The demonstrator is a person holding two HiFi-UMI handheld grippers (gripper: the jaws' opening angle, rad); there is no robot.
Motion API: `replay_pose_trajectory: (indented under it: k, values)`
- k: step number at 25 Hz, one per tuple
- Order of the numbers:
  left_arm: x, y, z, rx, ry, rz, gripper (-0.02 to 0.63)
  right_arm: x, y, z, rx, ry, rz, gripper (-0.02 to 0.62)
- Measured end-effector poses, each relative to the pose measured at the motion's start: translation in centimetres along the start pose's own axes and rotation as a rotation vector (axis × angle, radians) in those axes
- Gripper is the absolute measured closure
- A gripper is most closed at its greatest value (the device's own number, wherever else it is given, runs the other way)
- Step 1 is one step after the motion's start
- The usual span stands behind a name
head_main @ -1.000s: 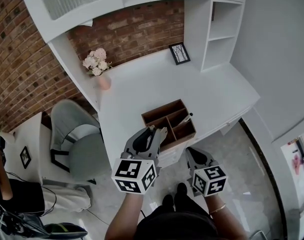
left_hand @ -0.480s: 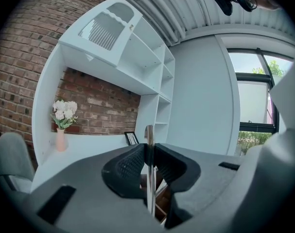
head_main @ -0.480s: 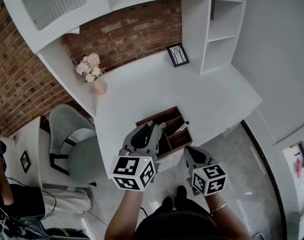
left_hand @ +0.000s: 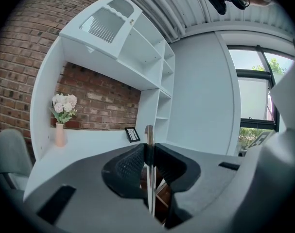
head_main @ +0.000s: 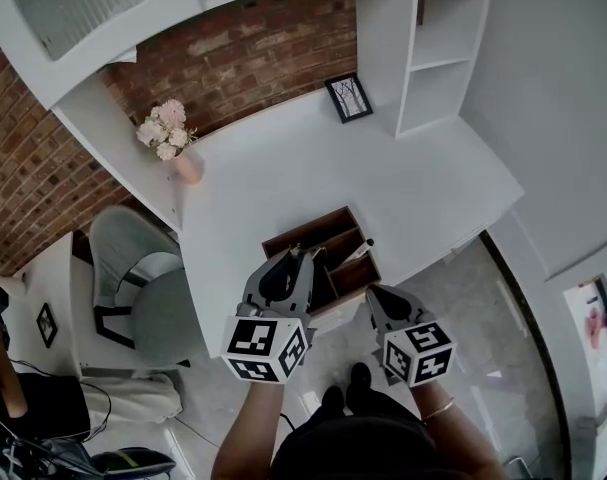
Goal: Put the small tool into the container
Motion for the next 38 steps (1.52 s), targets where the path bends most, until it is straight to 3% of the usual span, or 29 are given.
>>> replay_pose_trajectory:
  k: [14,25,38]
  values:
    - [2.2,0.8,-1.0,-0.011,-0.012,-0.001,0.531,0.3,1.0,-0.1,-0.010,0.009,-0.008,0.591]
    - [4.4,1.0,-0.6,-0.018,0.060,0.019,0.531,0.8,0.6,-0.8,0.014,0.007,-0.001,0.591]
    - [6.1,1.6,-0.9,-0.029,0.137,-0.023,0.531,0.9,1.3,-1.0,0.014,0.007,-0.004,0.591]
Point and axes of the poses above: the fingertips, and each gripper's own axes: z forward along the fingers, y to its left, x out of its underside, the point moved 8 cm from there along -z, backward along the fingers, and after that the axes turned 2 degrees about z, right-handed, at the moved point
